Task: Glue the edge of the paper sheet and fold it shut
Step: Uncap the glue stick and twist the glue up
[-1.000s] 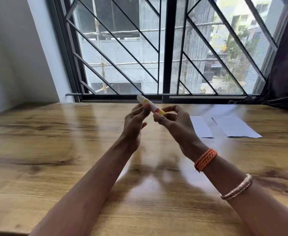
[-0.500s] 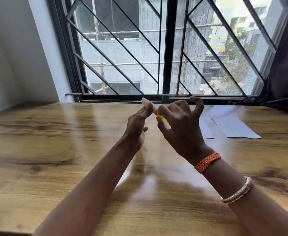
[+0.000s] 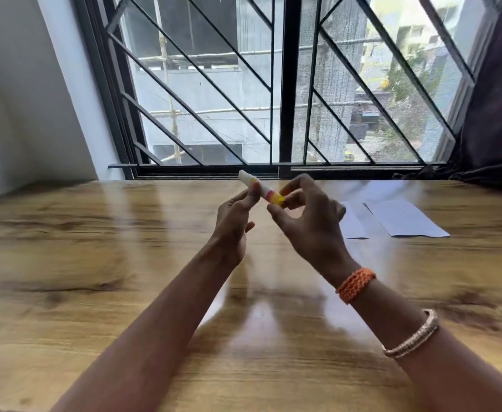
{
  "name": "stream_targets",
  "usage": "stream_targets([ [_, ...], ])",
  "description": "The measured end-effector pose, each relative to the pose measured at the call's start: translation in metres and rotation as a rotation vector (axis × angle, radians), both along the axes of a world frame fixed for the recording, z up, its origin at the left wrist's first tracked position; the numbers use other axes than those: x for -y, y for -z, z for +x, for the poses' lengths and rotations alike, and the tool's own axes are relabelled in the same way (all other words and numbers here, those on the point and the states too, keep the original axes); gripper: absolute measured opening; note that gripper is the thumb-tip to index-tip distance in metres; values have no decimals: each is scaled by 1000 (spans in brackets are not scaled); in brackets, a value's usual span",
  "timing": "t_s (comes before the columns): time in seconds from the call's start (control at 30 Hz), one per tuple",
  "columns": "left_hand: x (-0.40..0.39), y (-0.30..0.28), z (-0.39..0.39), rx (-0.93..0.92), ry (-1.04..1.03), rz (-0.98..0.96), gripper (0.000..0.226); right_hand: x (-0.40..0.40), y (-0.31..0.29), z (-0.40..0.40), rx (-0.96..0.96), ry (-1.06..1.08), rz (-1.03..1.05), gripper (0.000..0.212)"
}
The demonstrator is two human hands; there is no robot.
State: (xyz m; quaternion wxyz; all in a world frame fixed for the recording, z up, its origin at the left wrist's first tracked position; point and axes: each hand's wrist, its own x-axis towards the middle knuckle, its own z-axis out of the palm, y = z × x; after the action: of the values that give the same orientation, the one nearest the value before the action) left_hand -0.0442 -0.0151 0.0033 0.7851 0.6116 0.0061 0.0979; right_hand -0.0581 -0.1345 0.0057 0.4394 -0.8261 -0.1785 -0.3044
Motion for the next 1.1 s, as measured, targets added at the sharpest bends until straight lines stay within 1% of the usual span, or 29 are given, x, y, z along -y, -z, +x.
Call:
stream_targets([
  [0.03,0,0,0,-5,0,2,37,-1,2,0,117,46,-84,24],
  [0.07,1,0,0,-8,3,6,36,-2,2,-1,168,60,-117,24],
  [0.1,2,0,0,-10,8,11,34,-2,3,-2,156,59,-109,24],
  [0.13,2,0,-1,-9,14,14,31,-2,1,-3,75,24,-48,24],
  [0.17,2,-1,-1,-7,20,14,29,-1,-2,-3,-72,-61,84,24],
  [0.23,3,-2,-2,2,44,0,32,1,-13,-7,-486,-344,491,16],
  [0.27,4,-3,-2,7,61,-10,35,3,-16,-7,-696,-460,638,12],
  [0.3,4,-3,-2,13,76,-17,38,5,-17,-6,-821,-519,708,12],
  [0.33,4,-2,-2,18,84,-17,39,6,-16,-4,-866,-532,725,13],
  [0.37,4,-2,-3,19,84,-13,39,7,-15,-1,-855,-522,722,14],
  [0.4,4,-1,-3,20,77,-7,38,6,-14,1,-793,-483,702,13],
  [0.47,3,1,-3,14,51,6,35,4,-12,2,-533,-332,559,18],
  [0.5,2,2,-3,8,40,13,33,3,-9,2,-366,-225,424,21],
  [0.57,1,4,-1,-2,28,22,31,1,0,4,0,-20,88,23],
  [0.6,0,5,0,-2,23,24,31,2,3,4,161,34,-63,21],
  [0.63,-1,6,1,-1,17,27,32,2,5,4,280,71,-189,20],
  [0.7,-2,5,0,1,6,39,39,3,6,5,396,115,-334,18],
  [0.77,-3,2,0,20,17,50,44,5,2,6,415,115,-347,15],
  [0.8,-3,1,0,33,34,46,41,4,1,4,352,70,-278,15],
  [0.83,-3,0,0,48,56,41,36,4,-2,3,216,-22,-122,15],
  [0.87,-2,-1,-1,59,76,30,30,3,-7,0,2,-159,130,16],
  [0.9,-1,-2,-2,63,88,14,26,1,-12,-2,-275,-324,423,15],
  [0.93,-1,-3,-2,65,90,-5,23,0,-14,-2,-543,-443,652,14],
  [0.97,0,-3,-2,66,87,-13,22,0,-14,-1,-714,-497,761,14],
  [1.0,0,-2,-1,65,83,-16,21,2,-13,1,-779,-494,770,13],
  [1.03,1,-2,-1,62,79,-13,22,2,-11,3,-764,-468,741,12],
  [1.07,1,-1,-1,60,71,-7,22,2,-10,3,-688,-429,695,11],
  [1.1,0,0,-1,62,63,2,21,2,-9,2,-562,-372,617,12],
])
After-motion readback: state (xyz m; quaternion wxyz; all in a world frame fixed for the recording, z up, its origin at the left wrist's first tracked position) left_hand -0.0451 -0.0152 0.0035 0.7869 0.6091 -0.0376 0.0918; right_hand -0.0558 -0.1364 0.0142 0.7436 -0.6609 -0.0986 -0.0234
